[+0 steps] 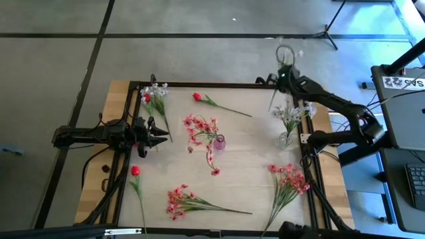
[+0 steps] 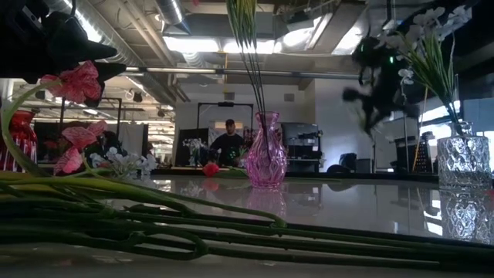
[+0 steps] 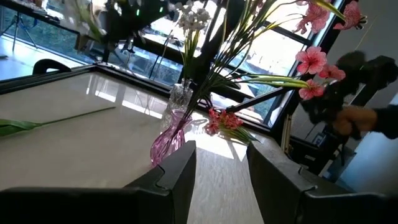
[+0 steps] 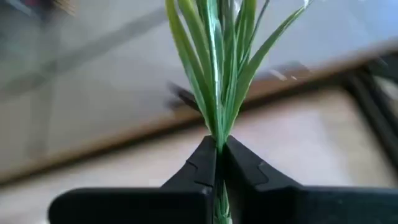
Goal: Sort flowers into vase by color
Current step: Put the right white flowers into the transparent vase
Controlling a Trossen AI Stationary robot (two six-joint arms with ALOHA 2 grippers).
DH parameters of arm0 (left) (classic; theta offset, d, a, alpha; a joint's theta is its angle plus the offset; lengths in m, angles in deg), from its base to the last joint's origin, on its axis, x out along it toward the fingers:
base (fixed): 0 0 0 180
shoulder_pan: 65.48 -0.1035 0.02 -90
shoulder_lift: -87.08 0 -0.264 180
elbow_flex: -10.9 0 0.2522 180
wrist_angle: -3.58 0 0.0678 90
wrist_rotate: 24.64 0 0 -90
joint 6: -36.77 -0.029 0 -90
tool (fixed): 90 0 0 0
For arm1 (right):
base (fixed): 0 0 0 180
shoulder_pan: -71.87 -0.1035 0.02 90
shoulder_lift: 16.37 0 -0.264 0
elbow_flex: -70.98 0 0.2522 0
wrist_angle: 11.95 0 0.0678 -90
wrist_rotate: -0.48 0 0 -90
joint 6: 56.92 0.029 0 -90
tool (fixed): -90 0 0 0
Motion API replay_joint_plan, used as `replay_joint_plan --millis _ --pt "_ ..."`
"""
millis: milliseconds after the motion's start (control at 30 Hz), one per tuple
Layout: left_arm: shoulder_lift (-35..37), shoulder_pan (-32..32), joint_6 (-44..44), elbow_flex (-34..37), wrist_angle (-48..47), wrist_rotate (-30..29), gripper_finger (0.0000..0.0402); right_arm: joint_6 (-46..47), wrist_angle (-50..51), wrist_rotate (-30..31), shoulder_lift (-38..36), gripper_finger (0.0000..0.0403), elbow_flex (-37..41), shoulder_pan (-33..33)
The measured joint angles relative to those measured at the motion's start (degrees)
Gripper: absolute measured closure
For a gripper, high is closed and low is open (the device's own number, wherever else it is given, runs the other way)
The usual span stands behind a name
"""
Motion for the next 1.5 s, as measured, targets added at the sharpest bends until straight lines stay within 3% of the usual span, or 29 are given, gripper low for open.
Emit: replay_joint_plan --millis 133,333,700,1033,1400,1500 --pt "0.0 0.0 0.0 0.0 0.0 0.0 0.026 -3.5 -8.9 -2.5 -4.6 0.039 -2.8 0.0" --pt "0.0 0.0 0.0 0.0 0.0 0.0 0.026 -8.6 -23.8 -11.4 -10.5 0.0393 -5.9 0.0" --pt "0.0 0.0 0.0 0.0 0.0 0.0 0.026 -11.6 -38.3 -45.7 -24.9 0.0393 -7.2 -0.1" --pt "0.0 0.0 0.0 0.0 0.0 0.0 0.026 -11.6 -35.4 -64.6 -43.4 0.0395 -5.1 -0.1" --pt "0.0 0.0 0.0 0.0 0.0 0.0 0.026 -16.5 -20.5 -67.9 -61.7 0.0396 4.1 0.0" --pt "0.0 0.0 0.0 0.0 0.0 0.0 0.026 -17.6 -20.4 -70.2 -62.7 0.0399 5.1 -5.6"
